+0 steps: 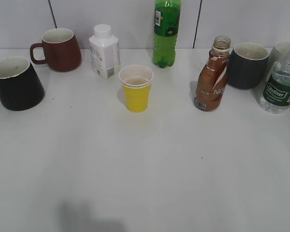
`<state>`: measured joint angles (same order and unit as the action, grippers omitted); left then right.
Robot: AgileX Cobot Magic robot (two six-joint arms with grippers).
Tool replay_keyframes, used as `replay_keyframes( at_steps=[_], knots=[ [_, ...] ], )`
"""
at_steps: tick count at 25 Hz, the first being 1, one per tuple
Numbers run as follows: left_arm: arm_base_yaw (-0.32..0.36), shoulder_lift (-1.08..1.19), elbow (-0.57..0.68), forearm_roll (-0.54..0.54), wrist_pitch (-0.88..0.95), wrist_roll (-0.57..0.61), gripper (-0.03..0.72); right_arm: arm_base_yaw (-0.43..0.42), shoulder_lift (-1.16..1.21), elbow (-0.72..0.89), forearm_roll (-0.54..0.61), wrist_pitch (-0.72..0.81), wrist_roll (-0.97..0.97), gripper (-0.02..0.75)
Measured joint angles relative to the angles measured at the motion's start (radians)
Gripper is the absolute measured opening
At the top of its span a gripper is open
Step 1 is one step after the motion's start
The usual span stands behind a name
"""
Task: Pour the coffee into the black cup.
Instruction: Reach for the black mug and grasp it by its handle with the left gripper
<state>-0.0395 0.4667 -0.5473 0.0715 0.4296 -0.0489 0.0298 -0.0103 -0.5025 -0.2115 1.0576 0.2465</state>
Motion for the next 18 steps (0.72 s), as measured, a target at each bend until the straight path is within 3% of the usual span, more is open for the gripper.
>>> replay_keyframes(
  at_steps=[6, 10, 14, 18],
  knots=[
    [0.0, 0.193, 0.027, 0.072, -0.32, 0.0, 0.435, 0.0, 0.0, 0.0, 0.0, 0.0, 0.0, 0.57],
    [0.0, 0.323, 0.14, 0.08, -0.656, 0.0, 0.435, 0.0, 0.0, 0.0, 0.0, 0.0, 0.0, 0.57],
    [0.0, 0.474, 0.241, -0.028, -0.91, 0.001, 0.435, 0.0, 0.0, 0.0, 0.0, 0.0, 0.0, 0.57],
    [0.002, 0.585, 0.262, -0.137, -1.0, 0.001, 0.435, 0.0, 0.0, 0.0, 0.0, 0.0, 0.0, 0.57]
  ],
)
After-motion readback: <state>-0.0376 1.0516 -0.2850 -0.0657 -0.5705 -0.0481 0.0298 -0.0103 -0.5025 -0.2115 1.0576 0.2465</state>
